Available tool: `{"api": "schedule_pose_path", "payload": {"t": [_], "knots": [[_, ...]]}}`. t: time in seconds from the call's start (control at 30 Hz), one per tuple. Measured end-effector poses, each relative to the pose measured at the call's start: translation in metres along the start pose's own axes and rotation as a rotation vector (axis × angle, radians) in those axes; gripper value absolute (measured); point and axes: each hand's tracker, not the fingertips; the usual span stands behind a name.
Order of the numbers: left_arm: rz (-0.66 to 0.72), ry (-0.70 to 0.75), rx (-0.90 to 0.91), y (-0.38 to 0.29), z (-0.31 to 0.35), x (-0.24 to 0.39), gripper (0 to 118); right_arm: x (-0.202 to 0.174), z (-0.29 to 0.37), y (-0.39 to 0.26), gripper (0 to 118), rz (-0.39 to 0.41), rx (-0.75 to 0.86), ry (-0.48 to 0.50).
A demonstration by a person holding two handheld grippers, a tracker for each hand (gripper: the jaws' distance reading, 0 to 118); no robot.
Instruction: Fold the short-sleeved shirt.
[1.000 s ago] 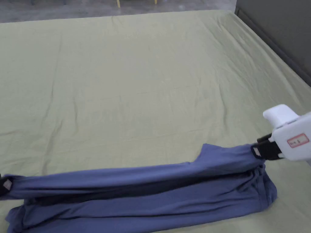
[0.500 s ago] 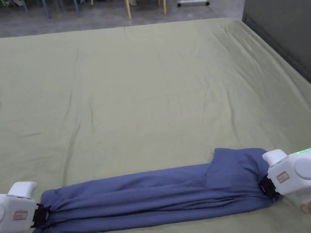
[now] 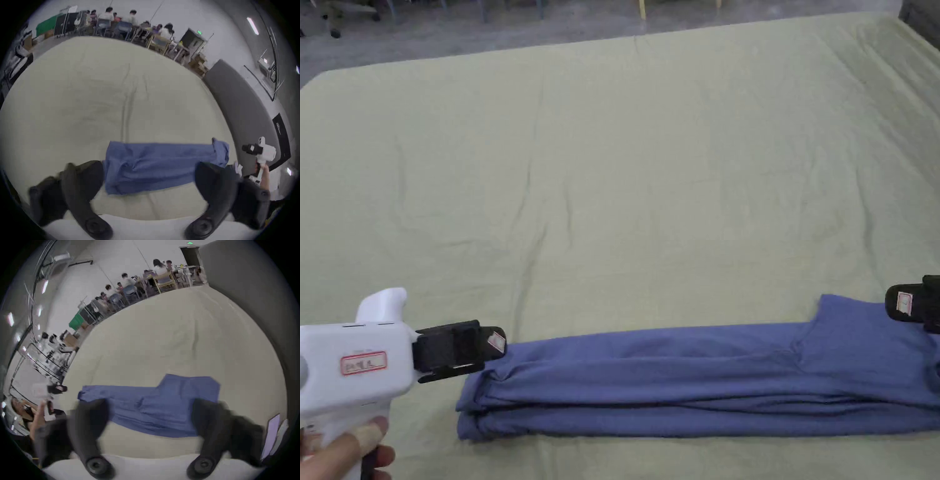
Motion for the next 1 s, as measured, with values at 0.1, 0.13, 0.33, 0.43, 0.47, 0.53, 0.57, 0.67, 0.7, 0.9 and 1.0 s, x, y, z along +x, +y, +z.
{"api": "schedule_pose_path", "payload": {"t": [0.1,0.13,0.33,0.43,0.47,0.53,0.57,0.67,0.7,0.9,1.0], "knots": [[-0.067,0.052,0.014,-0.021,-0.022,-0.002,0,-0.018,-0.023,-0.016,2,0.133,-0.043,-0.072],[-0.023,-0.072,-0.045,-0.025,-0.029,-0.013,0,-0.022,-0.029,-0.019,2,0.153,-0.080,-0.042],[0.176,-0.405,0.019,0.004,-0.020,-0.091,96,-0.031,-0.027,-0.032,2,0.078,-0.090,0.113],[0.293,-0.509,-0.030,0.009,-0.045,-0.129,118,-0.038,-0.022,-0.035,2,0.096,-0.090,0.160],[0.317,-0.470,-0.013,0.011,-0.057,-0.136,118,-0.041,-0.021,-0.036,2,0.101,-0.092,0.167],[0.400,-0.359,-0.077,0.020,-0.089,-0.144,118,-0.046,-0.021,-0.037,2,0.100,-0.095,0.170],[0.384,-0.373,-0.120,0.002,-0.078,-0.148,118,-0.048,-0.021,-0.038,2,0.098,-0.095,0.176],[0.354,-0.478,-0.121,-0.004,-0.095,-0.138,118,-0.053,-0.023,-0.040,2,0.088,-0.101,0.221],[0.355,-0.532,-0.106,-0.001,-0.098,-0.140,118,-0.055,-0.025,-0.042,2,0.086,-0.105,0.234],[0.382,-0.735,-0.114,0.001,-0.135,-0.155,109,-0.059,-0.030,-0.047,2,0.081,-0.130,0.277],[0.443,-0.551,-0.160,-0.012,-0.129,-0.136,11,-0.063,-0.031,-0.046,2,0.098,-0.142,0.268]]}}
